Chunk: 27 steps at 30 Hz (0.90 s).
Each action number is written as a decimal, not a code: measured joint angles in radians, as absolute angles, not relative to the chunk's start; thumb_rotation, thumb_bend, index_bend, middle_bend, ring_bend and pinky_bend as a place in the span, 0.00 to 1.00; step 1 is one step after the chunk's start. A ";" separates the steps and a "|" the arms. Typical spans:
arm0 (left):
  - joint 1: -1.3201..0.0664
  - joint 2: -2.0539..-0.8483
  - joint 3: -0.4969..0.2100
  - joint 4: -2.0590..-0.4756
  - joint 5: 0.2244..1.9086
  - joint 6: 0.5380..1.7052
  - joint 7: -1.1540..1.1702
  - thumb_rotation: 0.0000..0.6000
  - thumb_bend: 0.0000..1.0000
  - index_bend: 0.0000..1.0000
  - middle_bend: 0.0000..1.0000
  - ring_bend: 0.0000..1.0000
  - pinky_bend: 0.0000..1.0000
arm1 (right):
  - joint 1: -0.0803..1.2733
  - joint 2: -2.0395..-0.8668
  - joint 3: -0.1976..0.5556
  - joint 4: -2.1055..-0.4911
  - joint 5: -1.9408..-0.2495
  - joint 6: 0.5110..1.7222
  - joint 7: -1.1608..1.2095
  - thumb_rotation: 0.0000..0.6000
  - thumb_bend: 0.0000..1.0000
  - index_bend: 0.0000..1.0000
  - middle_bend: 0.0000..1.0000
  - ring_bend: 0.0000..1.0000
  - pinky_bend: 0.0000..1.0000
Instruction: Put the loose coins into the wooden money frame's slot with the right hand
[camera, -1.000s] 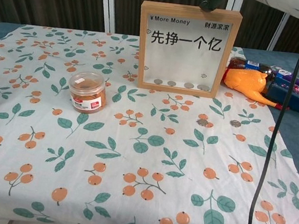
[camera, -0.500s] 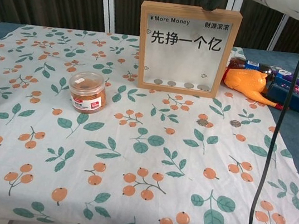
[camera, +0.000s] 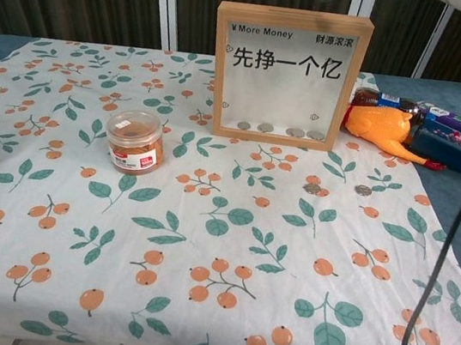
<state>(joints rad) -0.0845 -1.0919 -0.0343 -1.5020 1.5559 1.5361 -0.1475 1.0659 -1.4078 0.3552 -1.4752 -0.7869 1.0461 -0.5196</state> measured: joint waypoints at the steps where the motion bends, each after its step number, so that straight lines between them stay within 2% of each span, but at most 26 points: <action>1: -0.084 -1.092 -0.034 -1.503 1.556 1.536 -0.147 1.00 0.45 0.00 0.00 0.00 0.00 | 1.044 -1.397 0.346 -1.507 -0.826 1.074 -0.503 1.00 0.42 0.53 0.23 0.07 0.21; 2: -0.084 -1.093 -0.033 -1.503 1.557 1.536 -0.144 1.00 0.45 0.00 0.00 0.00 0.00 | 1.020 -1.387 0.334 -1.538 -0.867 1.102 -0.485 1.00 0.39 0.53 0.23 0.07 0.21; 7: -0.084 -1.095 -0.031 -1.509 1.562 1.537 -0.130 1.00 0.44 0.00 0.00 0.00 0.00 | 0.854 -1.340 0.222 -1.677 -1.109 1.253 -0.356 1.00 0.38 0.54 0.23 0.06 0.21; 11: -0.085 -1.095 -0.030 -1.510 1.564 1.537 -0.129 1.00 0.45 0.00 0.00 0.00 0.00 | 0.738 -1.345 0.110 -1.695 -1.269 1.340 -0.258 1.00 0.42 0.55 0.23 0.06 0.20; 14: -0.084 -1.094 -0.029 -1.511 1.568 1.540 -0.132 1.00 0.45 0.00 0.00 0.00 0.00 | 0.682 -1.391 0.056 -1.635 -1.342 1.390 -0.212 1.00 0.44 0.56 0.23 0.06 0.19; 17: -0.082 -1.093 -0.027 -1.511 1.574 1.548 -0.137 1.00 0.45 0.00 0.00 0.00 0.00 | 0.652 -1.459 0.026 -1.527 -1.363 1.390 -0.183 1.00 0.46 0.58 0.23 0.05 0.19; 23: -0.077 -1.090 -0.028 -1.506 1.575 1.559 -0.155 1.00 0.45 0.00 0.00 0.00 0.00 | 0.618 -1.620 0.005 -1.264 -1.369 1.329 -0.125 1.00 0.48 0.59 0.23 0.05 0.19; 27: -0.075 -1.088 -0.027 -1.503 1.577 1.562 -0.160 1.00 0.45 0.00 0.00 0.00 0.00 | 0.613 -1.721 0.009 -1.106 -1.371 1.254 -0.090 1.00 0.54 0.60 0.23 0.05 0.19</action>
<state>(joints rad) -0.0750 -1.0883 -0.0270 -1.5033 1.5767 1.5617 -0.1599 0.6135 -1.7211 0.0086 -1.1057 -1.3706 1.2543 -0.0896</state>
